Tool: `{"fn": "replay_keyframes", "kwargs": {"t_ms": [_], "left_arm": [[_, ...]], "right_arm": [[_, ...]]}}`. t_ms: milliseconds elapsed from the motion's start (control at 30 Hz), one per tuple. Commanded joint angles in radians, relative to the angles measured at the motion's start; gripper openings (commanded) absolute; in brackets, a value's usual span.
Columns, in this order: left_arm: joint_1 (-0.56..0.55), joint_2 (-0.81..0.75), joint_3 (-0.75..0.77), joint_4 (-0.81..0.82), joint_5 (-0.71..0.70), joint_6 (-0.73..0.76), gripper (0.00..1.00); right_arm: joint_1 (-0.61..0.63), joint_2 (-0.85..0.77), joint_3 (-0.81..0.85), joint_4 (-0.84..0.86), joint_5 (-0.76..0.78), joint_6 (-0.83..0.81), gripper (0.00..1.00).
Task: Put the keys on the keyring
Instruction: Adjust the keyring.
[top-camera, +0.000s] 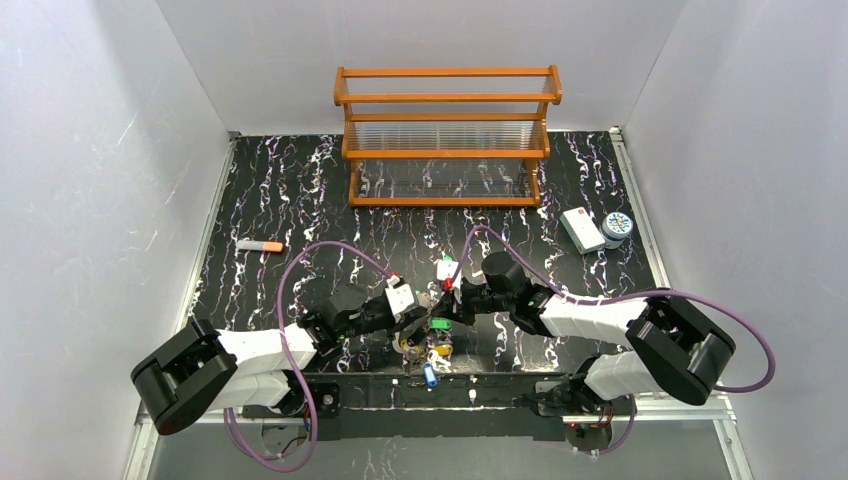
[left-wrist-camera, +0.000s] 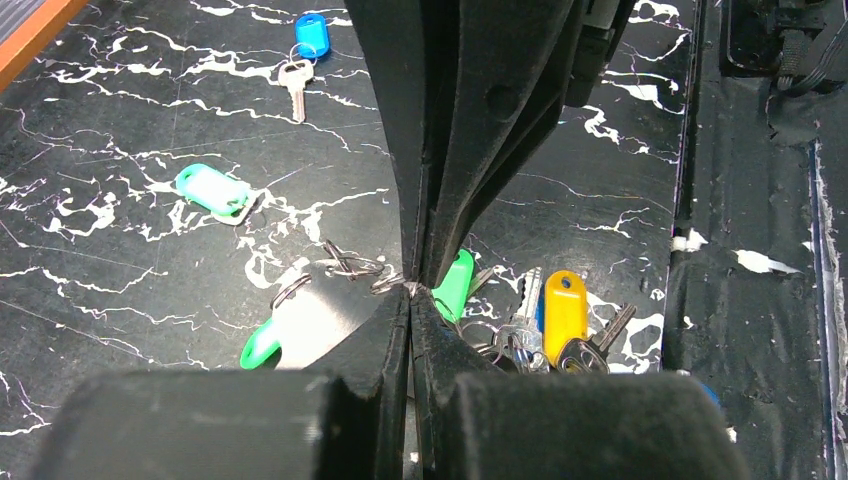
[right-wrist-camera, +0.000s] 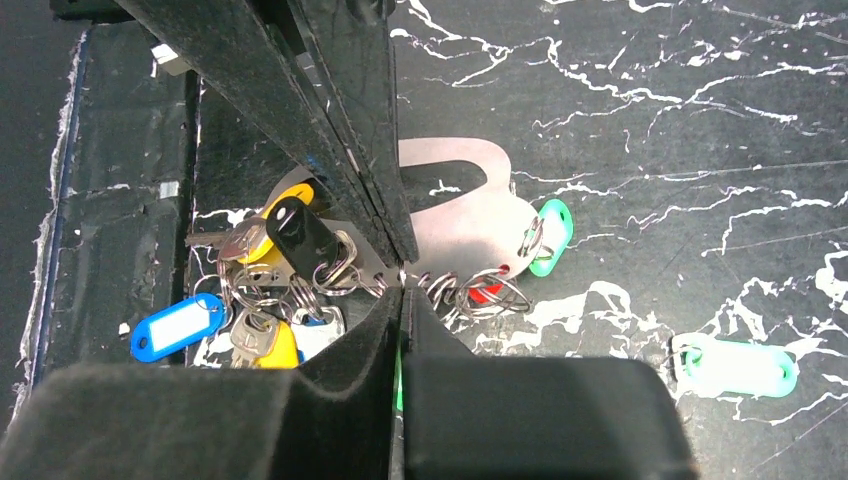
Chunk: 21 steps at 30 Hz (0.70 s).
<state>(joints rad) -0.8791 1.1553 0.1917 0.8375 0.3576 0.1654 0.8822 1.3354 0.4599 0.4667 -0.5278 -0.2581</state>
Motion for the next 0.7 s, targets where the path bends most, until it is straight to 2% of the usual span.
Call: {"fn": "replay_keyframes", "kwargs": {"t_ms": [0, 267, 367, 533, 667], "left_arm": [[0.003, -0.021, 0.015, 0.033, 0.022, -0.007, 0.0], [0.003, -0.028, 0.015, 0.034, 0.018, -0.009, 0.0], [0.003, -0.047, 0.011, 0.033, -0.03, -0.01, 0.0], [0.003, -0.124, -0.016, 0.021, -0.116, 0.008, 0.25], [0.003, -0.173, -0.044, 0.008, -0.065, 0.066, 0.34]], "right_arm": [[0.006, 0.011, 0.028, 0.026, 0.006, -0.018, 0.02], [0.007, -0.003, 0.018, 0.034, 0.002, -0.018, 0.01], [0.008, -0.027, 0.002, 0.036, 0.015, -0.023, 0.01], [0.008, -0.07, -0.023, 0.038, 0.016, -0.04, 0.01], [0.007, -0.104, -0.041, 0.055, -0.015, -0.048, 0.01]]}}
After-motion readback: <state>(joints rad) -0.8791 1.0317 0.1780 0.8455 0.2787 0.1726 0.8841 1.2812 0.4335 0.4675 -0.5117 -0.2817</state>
